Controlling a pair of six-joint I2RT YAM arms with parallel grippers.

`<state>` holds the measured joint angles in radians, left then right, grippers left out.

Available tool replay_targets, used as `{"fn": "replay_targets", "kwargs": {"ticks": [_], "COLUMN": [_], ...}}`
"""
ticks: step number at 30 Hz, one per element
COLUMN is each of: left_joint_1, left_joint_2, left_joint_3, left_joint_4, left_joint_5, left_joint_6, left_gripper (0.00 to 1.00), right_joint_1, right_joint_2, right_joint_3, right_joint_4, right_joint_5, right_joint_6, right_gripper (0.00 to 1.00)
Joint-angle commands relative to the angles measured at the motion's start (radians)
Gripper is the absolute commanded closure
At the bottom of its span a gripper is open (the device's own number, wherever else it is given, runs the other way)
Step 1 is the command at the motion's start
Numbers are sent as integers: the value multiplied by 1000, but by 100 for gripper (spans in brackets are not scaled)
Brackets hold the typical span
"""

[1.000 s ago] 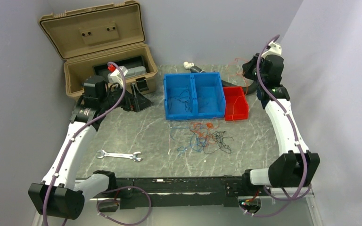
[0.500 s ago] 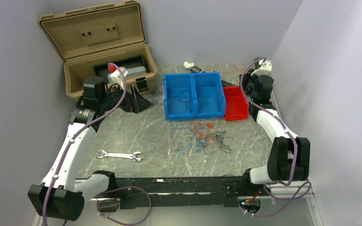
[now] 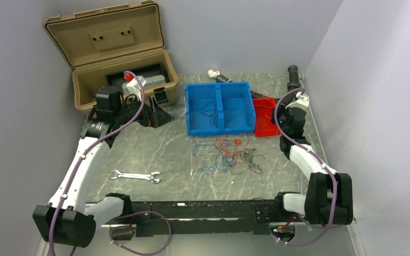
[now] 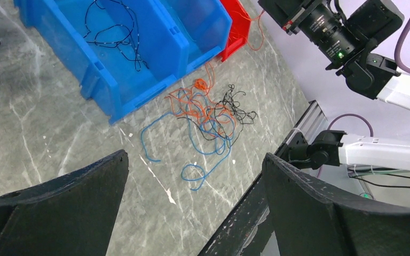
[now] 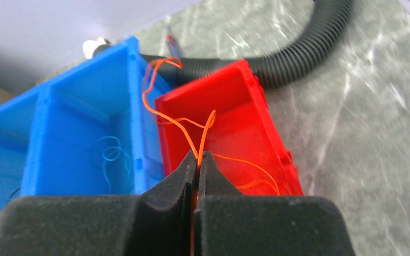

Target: Untangle the cables

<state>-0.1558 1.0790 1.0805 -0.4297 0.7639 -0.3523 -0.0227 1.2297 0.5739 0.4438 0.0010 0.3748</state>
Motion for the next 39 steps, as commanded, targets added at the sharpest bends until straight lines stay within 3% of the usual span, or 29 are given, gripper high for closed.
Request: {"fn": "replay_targets", "kwargs": {"ticks": [1,7,12,27,37,39], "left_joint_1": [-5,-5,-5,-7,-8,-9], "left_joint_2": [-4,-8,-10,-20,-5,4], "left_joint_3": [-6,-5,-3,17,28,33], "left_joint_4": [38,21,19,-24,-18,-19], "left_joint_5": [28,16,16,1,9,10], "left_joint_6": [24,35,39,63,62,64], "left_gripper": [3,3,3,3,4,4], "right_joint_1": [-3,-5,-7,-9,-8,-8], "right_joint_2": [-11,60,101,580,602,576], "right_joint_3": [38,137,151,578,438,445], "right_joint_4": [-154,-355,-332,-478,-452,-464], "right_joint_5": [160,203,175,46,9,16], "right_joint_6": [87,95,82,114,181,162], "right_gripper": [100,100,100,100,100,95]}}
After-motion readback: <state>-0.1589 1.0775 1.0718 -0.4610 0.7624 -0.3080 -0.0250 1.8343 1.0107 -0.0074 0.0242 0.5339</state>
